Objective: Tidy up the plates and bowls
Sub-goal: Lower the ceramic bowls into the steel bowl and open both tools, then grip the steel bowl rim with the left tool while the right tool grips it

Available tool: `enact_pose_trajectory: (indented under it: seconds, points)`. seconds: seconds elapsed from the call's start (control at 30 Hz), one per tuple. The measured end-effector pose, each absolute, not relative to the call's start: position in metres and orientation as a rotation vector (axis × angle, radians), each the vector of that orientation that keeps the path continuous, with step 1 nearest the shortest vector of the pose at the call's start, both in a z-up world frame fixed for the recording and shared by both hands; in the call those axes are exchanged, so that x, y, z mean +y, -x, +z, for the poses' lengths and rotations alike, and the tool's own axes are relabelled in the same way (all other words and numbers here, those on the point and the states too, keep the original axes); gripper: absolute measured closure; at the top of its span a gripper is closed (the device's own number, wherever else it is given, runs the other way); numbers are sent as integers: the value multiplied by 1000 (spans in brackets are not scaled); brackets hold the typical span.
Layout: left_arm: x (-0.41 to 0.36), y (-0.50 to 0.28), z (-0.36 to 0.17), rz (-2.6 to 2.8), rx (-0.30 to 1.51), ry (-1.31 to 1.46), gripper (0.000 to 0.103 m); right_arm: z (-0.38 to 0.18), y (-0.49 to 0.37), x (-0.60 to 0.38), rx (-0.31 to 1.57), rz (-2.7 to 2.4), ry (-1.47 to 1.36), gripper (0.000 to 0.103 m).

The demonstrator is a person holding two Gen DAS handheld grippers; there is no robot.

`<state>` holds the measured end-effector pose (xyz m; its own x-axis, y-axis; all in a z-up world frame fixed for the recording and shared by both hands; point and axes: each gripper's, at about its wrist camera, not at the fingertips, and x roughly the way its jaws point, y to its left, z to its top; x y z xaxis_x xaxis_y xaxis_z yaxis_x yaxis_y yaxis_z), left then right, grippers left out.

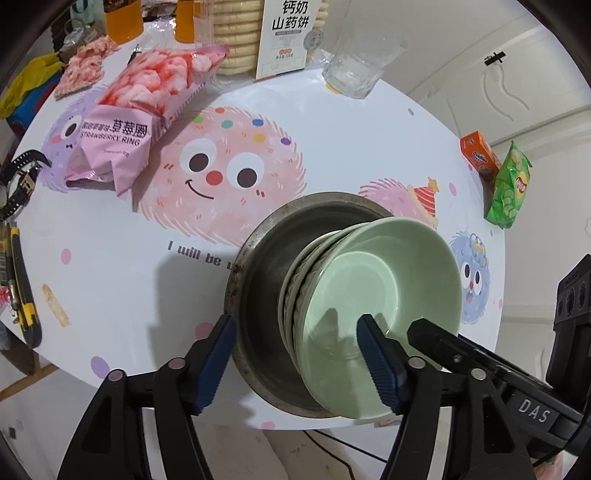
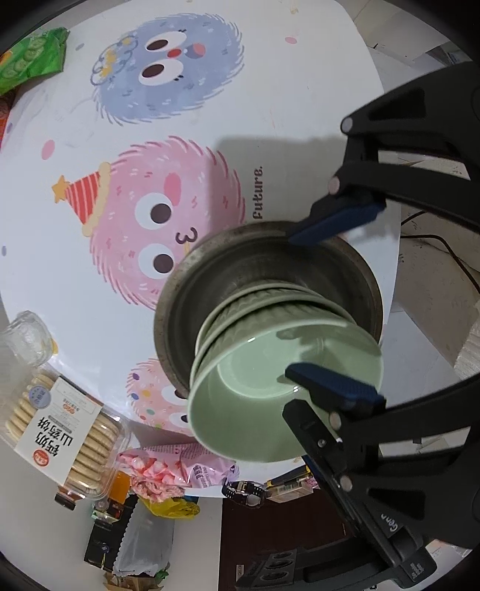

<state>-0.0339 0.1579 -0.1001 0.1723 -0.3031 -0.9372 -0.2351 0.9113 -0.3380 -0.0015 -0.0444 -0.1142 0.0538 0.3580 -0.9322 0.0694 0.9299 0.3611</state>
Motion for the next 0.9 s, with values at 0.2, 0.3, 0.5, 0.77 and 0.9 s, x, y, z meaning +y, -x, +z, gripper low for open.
enact_pose_trajectory:
  seconds: [0.2, 0.3, 0.5, 0.77, 0.9]
  points:
    - [156, 35, -86, -51, 1377, 438, 17, -99, 1, -48, 1477, 227, -359, 20]
    - [153, 36, -77, -48, 1355, 412, 13, -92, 1, -51, 1467, 233, -367, 17]
    - [154, 37, -61, -39, 1308, 381, 0, -72, 4, -55, 1412, 236, -334, 0]
    - [148, 41, -43, -37, 1261, 336, 0, -56, 10, -59, 1364, 252, -260, 0]
    - [148, 45, -36, -26, 1239, 323, 0, -50, 13, -63, 1338, 253, -243, 0]
